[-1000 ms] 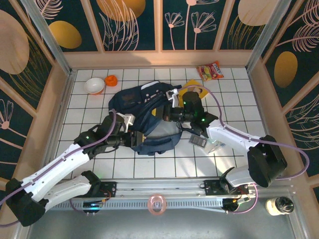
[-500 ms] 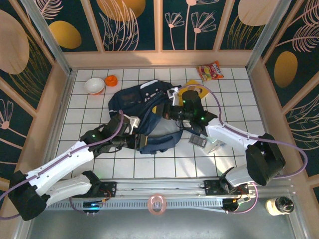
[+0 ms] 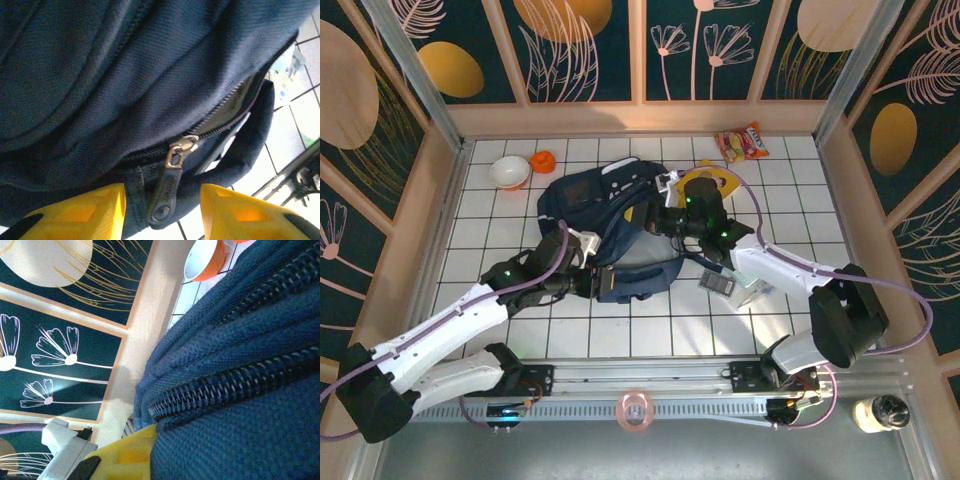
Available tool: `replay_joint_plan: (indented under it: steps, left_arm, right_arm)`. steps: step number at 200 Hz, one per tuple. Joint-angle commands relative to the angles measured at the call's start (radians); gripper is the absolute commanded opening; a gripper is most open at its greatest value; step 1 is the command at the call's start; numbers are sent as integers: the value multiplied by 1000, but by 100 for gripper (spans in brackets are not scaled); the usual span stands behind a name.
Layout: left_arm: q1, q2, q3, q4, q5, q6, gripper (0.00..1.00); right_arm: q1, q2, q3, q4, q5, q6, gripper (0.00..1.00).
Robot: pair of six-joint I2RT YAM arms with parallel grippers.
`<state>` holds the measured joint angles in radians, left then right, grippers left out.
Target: Pack the student bag
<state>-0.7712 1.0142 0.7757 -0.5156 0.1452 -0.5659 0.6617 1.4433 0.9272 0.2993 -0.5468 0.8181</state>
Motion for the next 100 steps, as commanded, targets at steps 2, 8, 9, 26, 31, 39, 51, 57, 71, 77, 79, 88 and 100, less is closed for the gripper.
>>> replay_joint_plan:
  steps: [2, 8, 9, 26, 31, 39, 51, 57, 71, 77, 79, 88, 100]
  left_arm:
    - [-4, 18, -3, 33, -78, 11, 39]
    - [-4, 20, -4, 35, -85, 9, 35]
    - [-5, 22, -4, 35, -88, 8, 34]
    - [-5, 13, -1, 28, -120, 5, 19]
    - [-4, 7, 2, 23, -133, 4, 16]
    - [-5, -3, 5, 17, -147, 3, 13]
    - [-5, -17, 6, 10, -159, -2, 11]
    - [-4, -25, 4, 9, -160, -5, 11]
    - [-5, -46, -6, 22, -141, -8, 12]
    - [-4, -57, -15, 39, -120, -8, 12]
    - [-5, -61, -18, 48, -113, -9, 12]
    - [-4, -79, -37, 82, -88, -17, 12]
    - [-5, -98, -58, 120, -72, -31, 11]
  right_arm:
    - [-4, -20, 57, 106, 11, -9, 0]
    - [-4, -23, 57, 100, 11, -11, 0]
    - [-4, -24, 57, 100, 12, -12, 0]
    - [-4, -33, 59, 75, 17, -29, 0]
    - [-4, -35, 61, 65, 19, -36, 0]
    - [-5, -39, 63, 47, 19, -50, 0]
    - [-10, -44, 68, 21, 17, -68, 0]
    - [-14, -45, 69, 11, 10, -78, 0]
    - [-27, -43, 73, -6, -16, -91, 0]
    - [-31, -41, 73, -8, -27, -95, 0]
    - [-32, -41, 73, -8, -29, -94, 0]
    - [-32, -39, 73, -6, -45, -96, 0]
    - [-32, -35, 76, -3, -61, -93, 0]
